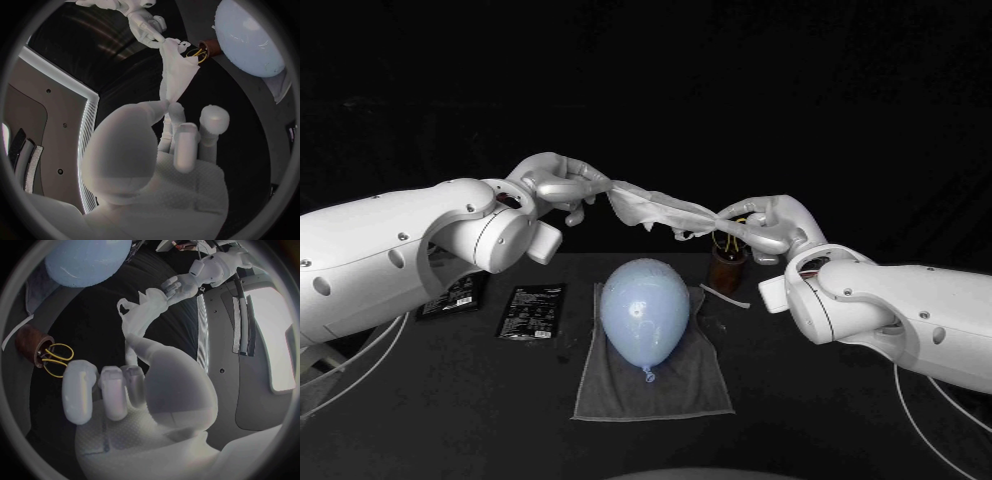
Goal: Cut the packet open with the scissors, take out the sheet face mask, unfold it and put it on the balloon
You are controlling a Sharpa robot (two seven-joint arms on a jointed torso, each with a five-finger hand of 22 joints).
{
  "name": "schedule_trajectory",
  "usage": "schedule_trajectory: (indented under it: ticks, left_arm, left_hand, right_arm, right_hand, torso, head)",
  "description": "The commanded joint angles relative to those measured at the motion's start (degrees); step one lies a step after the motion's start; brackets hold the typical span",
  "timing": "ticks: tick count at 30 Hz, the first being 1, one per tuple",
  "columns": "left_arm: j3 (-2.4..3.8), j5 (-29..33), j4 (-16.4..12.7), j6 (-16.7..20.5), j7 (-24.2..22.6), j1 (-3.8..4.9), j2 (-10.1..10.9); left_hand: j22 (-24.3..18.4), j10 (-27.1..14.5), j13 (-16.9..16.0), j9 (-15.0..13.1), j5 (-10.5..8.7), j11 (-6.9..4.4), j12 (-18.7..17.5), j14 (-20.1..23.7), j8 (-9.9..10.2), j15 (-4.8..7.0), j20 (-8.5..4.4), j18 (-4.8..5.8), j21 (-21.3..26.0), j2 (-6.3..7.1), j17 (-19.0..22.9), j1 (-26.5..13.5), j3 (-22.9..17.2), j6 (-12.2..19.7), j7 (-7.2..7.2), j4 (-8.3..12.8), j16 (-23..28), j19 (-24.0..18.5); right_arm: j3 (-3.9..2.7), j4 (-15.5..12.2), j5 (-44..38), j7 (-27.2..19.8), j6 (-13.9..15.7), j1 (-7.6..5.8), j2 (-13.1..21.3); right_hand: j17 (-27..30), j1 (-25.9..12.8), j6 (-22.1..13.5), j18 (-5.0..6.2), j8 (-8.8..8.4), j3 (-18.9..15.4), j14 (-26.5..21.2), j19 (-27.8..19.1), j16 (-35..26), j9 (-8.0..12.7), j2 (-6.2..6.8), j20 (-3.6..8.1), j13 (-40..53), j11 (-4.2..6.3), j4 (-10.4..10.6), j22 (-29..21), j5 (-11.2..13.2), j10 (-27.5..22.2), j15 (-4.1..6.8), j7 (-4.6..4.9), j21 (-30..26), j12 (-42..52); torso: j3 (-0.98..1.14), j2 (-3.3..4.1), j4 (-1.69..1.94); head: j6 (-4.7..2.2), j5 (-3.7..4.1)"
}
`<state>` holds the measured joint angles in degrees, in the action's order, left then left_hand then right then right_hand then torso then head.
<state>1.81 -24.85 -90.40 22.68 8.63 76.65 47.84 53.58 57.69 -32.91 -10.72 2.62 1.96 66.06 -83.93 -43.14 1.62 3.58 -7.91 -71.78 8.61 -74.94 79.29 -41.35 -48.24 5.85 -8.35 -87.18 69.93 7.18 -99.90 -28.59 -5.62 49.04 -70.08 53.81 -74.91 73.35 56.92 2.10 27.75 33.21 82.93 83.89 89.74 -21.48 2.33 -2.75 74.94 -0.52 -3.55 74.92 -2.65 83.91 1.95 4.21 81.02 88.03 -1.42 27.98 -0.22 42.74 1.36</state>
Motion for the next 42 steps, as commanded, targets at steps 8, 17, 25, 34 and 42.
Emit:
schedule_trajectory:
  ticks: [8, 17, 25, 34, 42]
  left_arm:
    - [0.11, 1.2, 1.5, -2.0, 0.4, 3.42, -1.7]
    - [0.09, 0.3, 1.5, -3.7, 1.3, 5.43, -2.1]
    - [0.08, -2.6, 1.4, -6.3, 1.9, 6.35, -2.6]
    - [0.07, -7.9, 0.7, -9.8, 2.4, 6.55, -3.4]
    - [0.04, -9.3, 1.6, -12.3, 3.3, 6.61, -4.0]
  left_hand:
    - [-0.5, 0.8, -0.1, -2.8, 0.2, -0.52, 0.4, -2.1, -0.4, 0.46, -0.09, 0.53, -0.1, -0.09, -2.5, -0.3, -1.0, -0.1, -0.06, 1.1, -0.1, -0.2]
    - [-0.7, 0.9, -0.2, -2.8, 0.19, -0.52, 0.4, -2.1, -0.4, 0.46, -0.1, 0.49, 0.0, -0.08, -2.4, -0.4, -1.0, -0.1, -0.07, 1.1, -0.1, -0.3]
    - [-0.7, 0.9, -0.2, -2.8, 0.19, -0.53, 0.4, -2.1, -0.4, 0.47, -0.11, 0.49, 0.0, 0.0, -2.5, -0.5, -1.1, -0.1, -0.08, 1.3, -0.1, -0.3]
    - [-0.6, 0.8, 0.1, -2.9, 0.19, -0.54, 0.2, -2.1, -0.4, 0.49, -0.12, 0.51, 0.0, 0.12, -2.6, -0.5, -1.2, -0.1, -0.08, 1.6, -0.1, -0.3]
    - [-0.4, 0.8, 0.1, -2.9, 0.2, -0.54, 0.2, -2.1, -0.4, 0.49, -0.13, 0.56, -0.1, 0.06, -2.6, -0.6, -1.3, -0.1, -0.07, 1.7, -0.1, -0.2]
  right_arm:
    - [0.37, 0.6, 1.2, 1.5, 1.7, 1.12, -2.0]
    - [0.63, 2.0, 3.2, 1.3, 2.4, 3.48, -4.6]
    - [0.67, 2.4, 7.2, -2.8, 1.5, 4.65, -6.5]
    - [0.7, 2.6, 8.2, -5.5, -2.1, 5.0, -8.4]
    - [0.71, 3.4, 5.5, -6.0, -6.2, 5.05, -9.1]
  right_hand:
    - [-15.1, -0.2, 0.4, -0.09, 0.41, 0.4, 7.1, 2.8, 0.3, -2.8, -0.4, 0.19, 13.4, 0.49, 0.0, 12.4, -0.1, 4.9, 1.61, 0.16, -0.4, 0.2]
    - [-15.1, -0.3, 0.4, -0.07, 0.47, 0.4, 7.1, 2.8, 0.3, -2.9, -0.35, 0.18, 13.5, 0.49, 0.0, 12.4, -0.1, 4.9, 1.61, 0.17, -0.5, 0.3]
    - [-15.1, -1.3, -0.4, 0.36, 0.6, 0.8, 7.1, 2.0, 0.3, -3.0, -0.23, 0.1, 11.6, 0.38, 0.2, 11.8, -0.1, 3.5, 1.52, 0.29, -2.6, -1.7]
    - [-14.5, -2.7, -3.9, 1.19, -0.37, 0.0, 6.9, 0.3, 0.0, -2.9, 0.48, -0.37, 6.2, -0.49, -0.1, 10.5, -0.1, -0.8, 0.82, 1.32, -7.0, -8.0]
    - [-9.4, -6.2, -9.3, 2.57, -4.64, -4.9, 5.2, -3.4, -2.1, -0.8, 4.28, -2.15, -1.2, -3.25, 1.2, 8.1, -0.2, -8.4, -1.6, 4.41, -15.3, -16.7]
  torso:
    - [0.08, 0.16, 0.1]
    - [0.16, 0.26, 0.2]
    - [0.15, 0.4, 0.13]
    - [0.12, 0.58, 0.16]
    - [0.11, 0.59, 0.13]
  head:
    - [-0.83, 0.11]
    - [-1.25, -0.03]
    - [-1.7, -0.17]
    - [-1.83, -0.07]
    - [-2.0, -0.13]
